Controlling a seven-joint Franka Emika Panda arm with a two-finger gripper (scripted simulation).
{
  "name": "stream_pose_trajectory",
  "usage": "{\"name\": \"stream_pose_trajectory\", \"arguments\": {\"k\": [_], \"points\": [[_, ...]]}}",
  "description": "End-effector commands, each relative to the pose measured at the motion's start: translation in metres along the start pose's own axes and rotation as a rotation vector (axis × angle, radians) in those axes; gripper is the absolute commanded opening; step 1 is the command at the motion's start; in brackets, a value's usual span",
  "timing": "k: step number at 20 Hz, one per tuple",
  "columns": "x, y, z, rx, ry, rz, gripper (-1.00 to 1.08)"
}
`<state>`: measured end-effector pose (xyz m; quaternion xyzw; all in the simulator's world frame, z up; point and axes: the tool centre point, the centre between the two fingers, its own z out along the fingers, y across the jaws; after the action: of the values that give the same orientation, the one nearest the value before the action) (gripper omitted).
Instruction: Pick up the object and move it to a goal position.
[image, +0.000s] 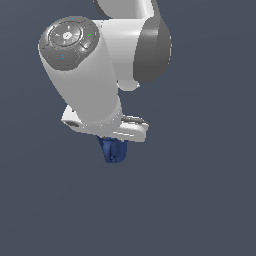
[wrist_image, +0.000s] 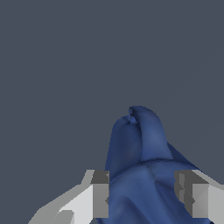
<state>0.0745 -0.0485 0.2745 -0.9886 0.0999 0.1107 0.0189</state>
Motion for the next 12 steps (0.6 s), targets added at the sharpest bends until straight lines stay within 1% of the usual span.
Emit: {"name": "stream_pose_trajectory", "arguments": {"k": [1,12], "points": [[0.008,0.002,0.003,0.003,-0.013,0.015,0.28],[0.034,0.013,0.023,0.014,-0.067,0.075,0.28]]}}
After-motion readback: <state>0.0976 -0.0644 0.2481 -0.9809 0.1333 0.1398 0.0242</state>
